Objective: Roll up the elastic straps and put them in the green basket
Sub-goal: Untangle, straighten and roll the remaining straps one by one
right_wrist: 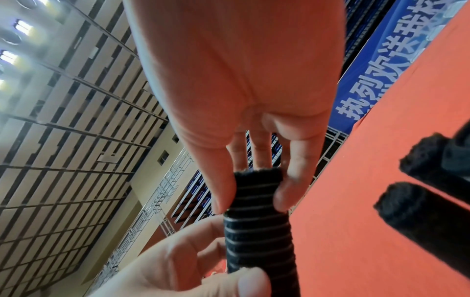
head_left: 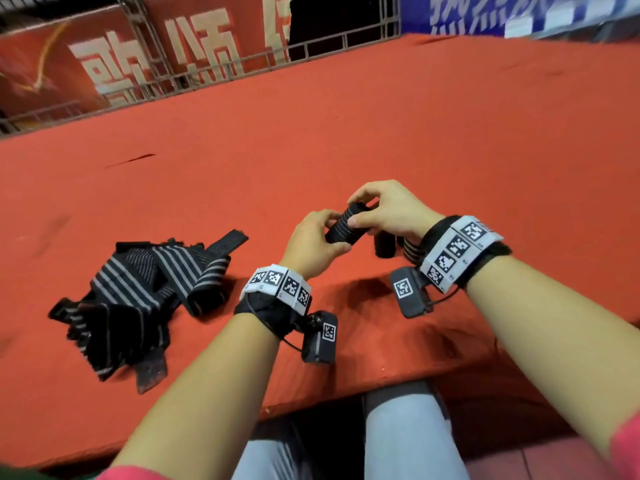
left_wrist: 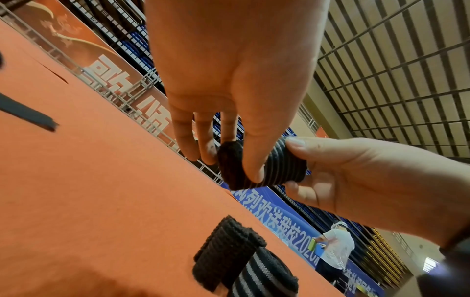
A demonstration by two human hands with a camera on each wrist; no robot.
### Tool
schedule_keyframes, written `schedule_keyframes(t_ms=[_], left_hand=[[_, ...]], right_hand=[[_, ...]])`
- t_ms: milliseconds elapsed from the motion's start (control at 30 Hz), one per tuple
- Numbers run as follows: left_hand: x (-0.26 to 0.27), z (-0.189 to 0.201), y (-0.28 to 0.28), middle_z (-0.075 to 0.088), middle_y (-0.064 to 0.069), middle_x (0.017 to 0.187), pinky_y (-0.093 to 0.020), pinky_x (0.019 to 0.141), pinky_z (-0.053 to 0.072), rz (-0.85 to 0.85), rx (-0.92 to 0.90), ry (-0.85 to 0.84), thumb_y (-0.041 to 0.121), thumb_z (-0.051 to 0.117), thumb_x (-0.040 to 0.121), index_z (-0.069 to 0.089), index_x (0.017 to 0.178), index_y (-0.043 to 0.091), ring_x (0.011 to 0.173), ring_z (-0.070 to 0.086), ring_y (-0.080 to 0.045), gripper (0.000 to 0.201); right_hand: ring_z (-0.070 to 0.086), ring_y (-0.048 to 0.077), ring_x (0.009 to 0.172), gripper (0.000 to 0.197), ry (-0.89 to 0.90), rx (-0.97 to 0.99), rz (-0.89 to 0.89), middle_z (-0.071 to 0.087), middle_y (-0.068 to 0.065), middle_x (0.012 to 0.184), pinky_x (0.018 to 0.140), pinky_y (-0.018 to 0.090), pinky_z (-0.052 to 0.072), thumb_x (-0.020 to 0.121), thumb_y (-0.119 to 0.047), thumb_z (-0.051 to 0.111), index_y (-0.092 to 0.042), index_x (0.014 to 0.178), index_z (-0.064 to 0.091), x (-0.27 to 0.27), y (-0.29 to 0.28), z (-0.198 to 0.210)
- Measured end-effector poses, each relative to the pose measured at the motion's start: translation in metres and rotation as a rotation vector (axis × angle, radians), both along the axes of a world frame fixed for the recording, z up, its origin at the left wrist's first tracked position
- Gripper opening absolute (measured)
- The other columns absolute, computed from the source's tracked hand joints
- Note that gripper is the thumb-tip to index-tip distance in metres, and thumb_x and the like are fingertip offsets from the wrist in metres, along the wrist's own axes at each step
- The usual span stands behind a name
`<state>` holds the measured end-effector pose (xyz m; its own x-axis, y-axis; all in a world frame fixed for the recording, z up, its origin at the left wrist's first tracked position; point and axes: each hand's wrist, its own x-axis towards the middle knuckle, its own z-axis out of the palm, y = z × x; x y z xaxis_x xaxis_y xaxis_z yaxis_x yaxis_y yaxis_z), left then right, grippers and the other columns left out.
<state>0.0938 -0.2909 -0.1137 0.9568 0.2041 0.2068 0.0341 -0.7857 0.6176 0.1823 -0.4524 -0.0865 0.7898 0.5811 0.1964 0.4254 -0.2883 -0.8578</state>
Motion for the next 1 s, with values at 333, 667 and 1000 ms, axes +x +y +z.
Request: schedule_keyframes(t_ms=[333,667,1000], left_hand=[[0.097,-0.022,-0.025,0.05,-0.009,0.137,-0.036,0.101,0.044,-0.031,-0.049,0.19,0.037,0.072,0.087,0.041,0.144,0.018,0.122,0.053,-0.022,0.068],[0.13,-0.048,-0.037,0.054,-0.009,0.134,-0.033,0.098,0.044,-0.114,0.054,0.262,0.031,0.079,0.079,0.043,0.144,0.022,0.119,0.055,-0.025,0.076],[0.14,-0.063,-0.039,0.059,-0.008,0.118,-0.038,0.096,0.045,-0.077,0.101,0.18,0.022,0.072,0.084,0.057,0.126,0.019,0.111,0.056,-0.028,0.045]], right_hand=[[0.068,0.029,0.078,0.032,-0.014,-0.001,-0.309,0.059,0.002,0.095,0.064,0.041,0.062,0.074,-0.001,0.08,-0.019,0.099,0.07,0.128,-0.034,0.003],[0.067,0.032,0.088,0.035,-0.018,-0.264,-0.377,0.064,0.009,0.108,0.075,0.046,0.061,0.077,-0.001,0.068,-0.013,0.109,0.072,0.167,-0.063,-0.03],[0.057,0.02,0.093,0.039,-0.055,-0.613,-0.243,0.069,0.008,0.115,0.08,0.029,0.049,0.079,0.003,0.068,-0.014,0.114,0.072,0.171,-0.069,-0.051]])
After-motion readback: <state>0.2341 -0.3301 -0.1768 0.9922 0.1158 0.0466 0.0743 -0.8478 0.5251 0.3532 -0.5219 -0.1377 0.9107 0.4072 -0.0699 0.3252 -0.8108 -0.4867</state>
